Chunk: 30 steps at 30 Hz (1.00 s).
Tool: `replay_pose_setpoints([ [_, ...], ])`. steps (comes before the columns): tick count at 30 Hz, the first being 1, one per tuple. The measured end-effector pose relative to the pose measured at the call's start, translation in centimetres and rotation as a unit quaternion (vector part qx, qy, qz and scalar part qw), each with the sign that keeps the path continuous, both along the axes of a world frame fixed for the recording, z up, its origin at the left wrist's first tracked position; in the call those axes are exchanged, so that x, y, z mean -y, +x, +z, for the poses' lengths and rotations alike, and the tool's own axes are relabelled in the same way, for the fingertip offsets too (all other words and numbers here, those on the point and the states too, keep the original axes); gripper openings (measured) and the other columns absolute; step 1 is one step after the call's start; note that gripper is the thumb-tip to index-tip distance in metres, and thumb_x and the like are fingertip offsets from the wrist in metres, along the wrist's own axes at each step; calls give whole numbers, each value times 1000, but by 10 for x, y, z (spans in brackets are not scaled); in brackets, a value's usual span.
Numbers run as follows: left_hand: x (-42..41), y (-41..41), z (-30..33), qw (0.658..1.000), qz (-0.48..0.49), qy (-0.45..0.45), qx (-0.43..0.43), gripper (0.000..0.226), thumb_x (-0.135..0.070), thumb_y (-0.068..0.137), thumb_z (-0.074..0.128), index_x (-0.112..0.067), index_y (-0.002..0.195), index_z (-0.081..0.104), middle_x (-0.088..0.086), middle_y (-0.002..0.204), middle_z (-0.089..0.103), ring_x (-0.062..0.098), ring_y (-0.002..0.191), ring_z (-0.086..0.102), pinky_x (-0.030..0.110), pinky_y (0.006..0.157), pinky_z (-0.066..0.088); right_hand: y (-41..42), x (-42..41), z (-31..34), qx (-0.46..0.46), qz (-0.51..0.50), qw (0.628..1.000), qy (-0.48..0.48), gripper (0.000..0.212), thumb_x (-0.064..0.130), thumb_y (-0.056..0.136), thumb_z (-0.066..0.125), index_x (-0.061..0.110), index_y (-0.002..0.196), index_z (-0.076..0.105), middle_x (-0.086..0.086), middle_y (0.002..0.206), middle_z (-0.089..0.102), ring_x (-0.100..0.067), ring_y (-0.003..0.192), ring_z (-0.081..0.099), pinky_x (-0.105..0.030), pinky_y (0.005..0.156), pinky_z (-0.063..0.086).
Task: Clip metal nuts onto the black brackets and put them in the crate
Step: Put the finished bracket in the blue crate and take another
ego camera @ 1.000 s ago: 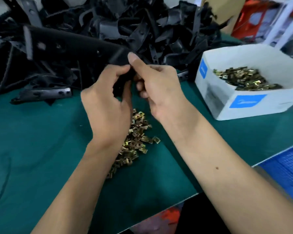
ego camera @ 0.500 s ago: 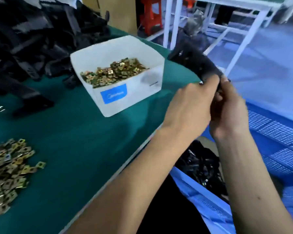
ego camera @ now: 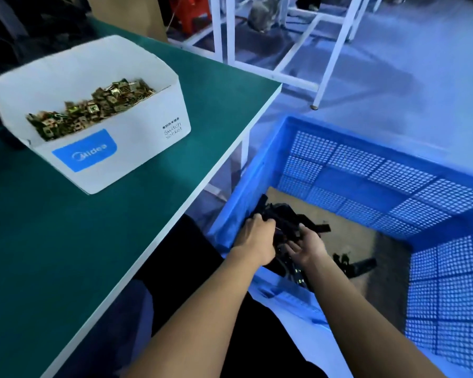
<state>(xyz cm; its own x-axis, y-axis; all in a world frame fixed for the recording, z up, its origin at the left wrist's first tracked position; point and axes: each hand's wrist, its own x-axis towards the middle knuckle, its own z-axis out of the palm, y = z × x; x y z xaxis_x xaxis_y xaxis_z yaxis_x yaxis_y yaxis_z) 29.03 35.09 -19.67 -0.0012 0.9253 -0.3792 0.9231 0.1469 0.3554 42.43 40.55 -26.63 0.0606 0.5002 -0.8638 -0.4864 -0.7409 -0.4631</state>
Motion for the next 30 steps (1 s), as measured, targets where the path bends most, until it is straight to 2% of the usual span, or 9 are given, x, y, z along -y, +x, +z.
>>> replay_pose_setpoints([
  [3,-5,-2,8,1000,1,11,9,32,-17,93,66,-15,125,62,12,126,50,38,116,56,48,96,52,-6,5,-2,75,16,996,-34,33,15,102,61,4,132,55,-20,141,54,-38,127,56,-50,106,50],
  [6,-12,-1,29,996,11,60,60,23,-19,94,67,-17,117,66,8,122,53,34,112,59,45,93,53,-18,4,12,134,-13,991,18,6,4,95,58,-1,98,60,-22,105,63,-36,95,64,-45,81,55],
  [9,-19,-4,65,979,53,149,125,19,-19,93,68,-23,112,69,0,117,60,25,106,63,36,88,52,-37,-7,55,230,6,963,143,6,0,86,58,4,83,62,-18,85,65,-29,78,61,-38,64,50],
  [13,-11,-26,131,901,121,291,296,19,-8,90,69,-18,105,73,-8,106,73,9,92,70,28,88,55,-72,-19,156,348,32,860,373,17,7,89,64,9,105,67,2,89,67,-21,90,66,-41,91,55],
  [17,30,-80,197,805,156,439,369,11,-8,90,68,-14,97,73,-13,89,73,3,83,71,25,80,58,-132,6,258,304,35,750,587,13,4,85,59,15,87,65,2,78,66,-14,74,62,-36,77,55],
  [21,94,-153,229,745,227,532,332,7,-6,88,67,-11,91,71,-8,82,72,11,73,70,29,68,56,-216,68,309,236,135,669,692,10,6,85,59,11,87,67,1,77,67,-13,72,63,-32,73,53],
  [26,205,-252,221,677,400,599,151,9,-13,89,71,-12,81,70,-10,72,67,8,66,64,31,63,53,-322,166,305,147,329,578,732,5,12,91,63,13,96,63,8,69,62,-13,67,60,-32,68,48],
  [28,254,-288,208,666,457,587,62,6,-15,88,68,-16,82,69,-10,72,66,7,68,63,31,67,55,-357,202,297,169,450,466,743,8,19,92,63,15,99,62,3,79,68,-19,77,64,-35,72,50],
  [30,310,-321,192,667,507,541,-68,4,-16,86,65,-19,86,68,-11,75,67,8,73,64,29,73,51,-390,244,287,223,595,261,727,16,29,91,64,19,102,61,-7,95,70,-33,89,67,-40,74,53],
])
